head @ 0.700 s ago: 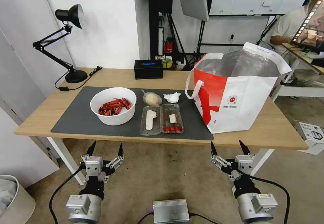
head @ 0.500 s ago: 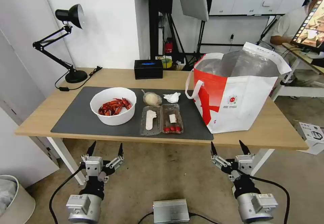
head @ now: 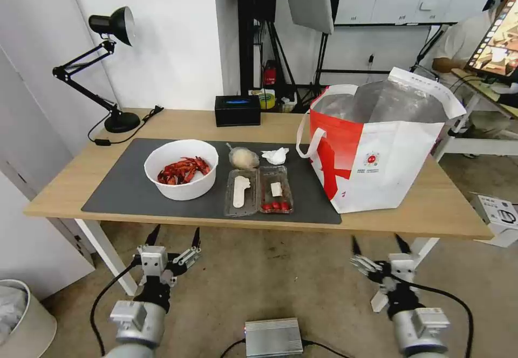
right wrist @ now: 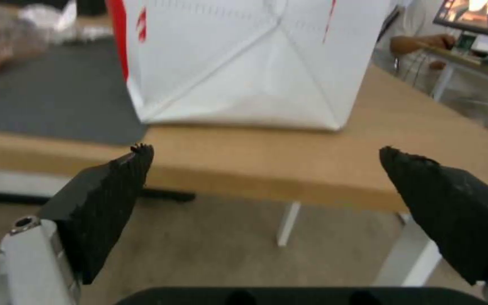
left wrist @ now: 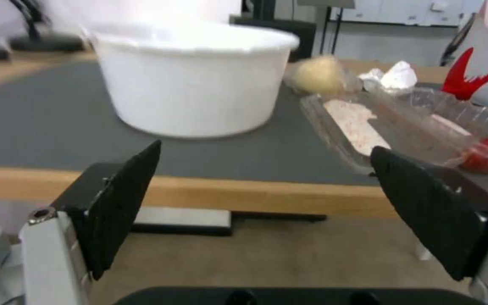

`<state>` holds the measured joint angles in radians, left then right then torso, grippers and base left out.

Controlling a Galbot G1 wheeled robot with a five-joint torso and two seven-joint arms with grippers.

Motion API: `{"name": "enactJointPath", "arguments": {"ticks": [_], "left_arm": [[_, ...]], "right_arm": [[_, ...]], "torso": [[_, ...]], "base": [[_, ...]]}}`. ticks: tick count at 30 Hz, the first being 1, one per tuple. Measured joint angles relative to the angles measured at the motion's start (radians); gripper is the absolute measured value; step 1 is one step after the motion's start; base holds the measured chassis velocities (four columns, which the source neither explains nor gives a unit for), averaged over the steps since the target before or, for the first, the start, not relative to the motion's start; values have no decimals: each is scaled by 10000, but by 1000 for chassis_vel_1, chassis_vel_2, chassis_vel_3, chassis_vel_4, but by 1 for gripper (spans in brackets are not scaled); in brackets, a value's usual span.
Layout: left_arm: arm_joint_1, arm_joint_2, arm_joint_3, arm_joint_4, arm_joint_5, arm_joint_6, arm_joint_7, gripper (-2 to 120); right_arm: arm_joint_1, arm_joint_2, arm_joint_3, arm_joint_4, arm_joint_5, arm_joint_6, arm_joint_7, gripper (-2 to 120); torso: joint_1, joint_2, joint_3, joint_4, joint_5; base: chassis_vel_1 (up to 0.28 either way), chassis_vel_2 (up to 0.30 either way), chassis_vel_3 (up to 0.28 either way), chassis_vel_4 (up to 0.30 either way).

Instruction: Pick up the trash from the table and place it into the takeout bag.

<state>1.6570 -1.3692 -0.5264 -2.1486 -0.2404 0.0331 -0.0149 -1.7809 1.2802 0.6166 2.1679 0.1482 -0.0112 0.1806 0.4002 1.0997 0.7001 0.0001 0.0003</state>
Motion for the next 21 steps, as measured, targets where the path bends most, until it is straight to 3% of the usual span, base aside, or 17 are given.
{"name": "enactJointPath", "arguments": {"ticks": [5,8,21], "left_arm": [[-486,462,70,521,-877,120,-77,100],[-154,498,22,-121,-1497,-105,461,100],[63,544,16,-430,-1562,-114,645,100]], "right_arm": [[-22,-106,44,66,145,143,30,100],[-49,-125,66,164,167,167,31,100],[-46,-68,59,195,172,186,17,100]], "torso": [[0,0,0,-2,-5],[-1,2,-1,-1,6],[-1,2,-1,-1,-1]], "base": [[0,0,0,0],[0,0,0,0],[0,0,0,0]]}}
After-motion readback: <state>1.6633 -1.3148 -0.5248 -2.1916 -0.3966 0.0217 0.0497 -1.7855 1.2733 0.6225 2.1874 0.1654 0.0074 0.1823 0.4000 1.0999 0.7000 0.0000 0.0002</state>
